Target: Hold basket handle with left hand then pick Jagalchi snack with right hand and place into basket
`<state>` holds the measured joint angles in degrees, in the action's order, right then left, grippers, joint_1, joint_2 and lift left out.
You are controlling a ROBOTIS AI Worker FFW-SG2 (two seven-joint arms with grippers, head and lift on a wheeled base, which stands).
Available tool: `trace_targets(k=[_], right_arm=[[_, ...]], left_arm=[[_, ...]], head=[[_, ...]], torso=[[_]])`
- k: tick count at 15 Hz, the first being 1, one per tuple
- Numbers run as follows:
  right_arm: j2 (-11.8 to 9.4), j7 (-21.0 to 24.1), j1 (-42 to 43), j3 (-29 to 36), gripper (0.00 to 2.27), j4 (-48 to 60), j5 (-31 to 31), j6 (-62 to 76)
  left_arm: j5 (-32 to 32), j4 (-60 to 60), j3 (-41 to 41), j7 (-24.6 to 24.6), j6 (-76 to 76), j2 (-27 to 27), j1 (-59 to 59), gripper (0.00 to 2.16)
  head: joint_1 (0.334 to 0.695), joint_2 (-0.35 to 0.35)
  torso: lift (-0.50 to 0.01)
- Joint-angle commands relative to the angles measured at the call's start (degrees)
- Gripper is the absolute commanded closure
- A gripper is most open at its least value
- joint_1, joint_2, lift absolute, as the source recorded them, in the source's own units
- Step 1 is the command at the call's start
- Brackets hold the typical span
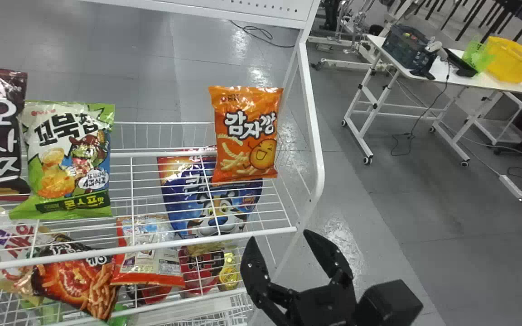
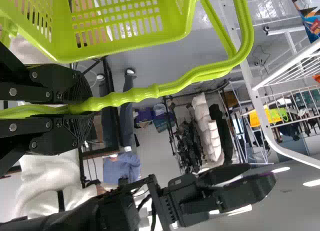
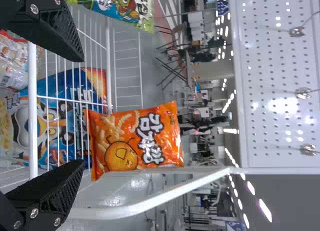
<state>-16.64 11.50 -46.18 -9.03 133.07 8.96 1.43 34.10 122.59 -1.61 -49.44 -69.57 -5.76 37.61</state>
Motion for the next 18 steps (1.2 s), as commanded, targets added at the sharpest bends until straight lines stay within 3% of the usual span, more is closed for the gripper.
trace_targets(k=[1,5,18], right_arm=[[-2.0,0.6,-2.9,0.2,0.09,-0.2,-0.3,6.2],[-5.4,1.1,-5.9,0.9,0.09,0.1,1.6,9.7],[-5.4,1.2,-8.3,1.2,0.09,1.1,1.9,11.4]], left_arm=[[0.1,0.3,-0.9,-0.2,0.3,0.1,1.1,1.04],[0.1,0.9,-2.9,-0.8,2.6,1.4,3.5,1.04],[0.1,2.0,-3.5,-1.0,2.6,1.5,4.2,1.04]], head=[[0.695,-0.350],[0.695,-0.350],[0.695,-0.350]], torso=[[-0.010],[-0.010],[-0.010]])
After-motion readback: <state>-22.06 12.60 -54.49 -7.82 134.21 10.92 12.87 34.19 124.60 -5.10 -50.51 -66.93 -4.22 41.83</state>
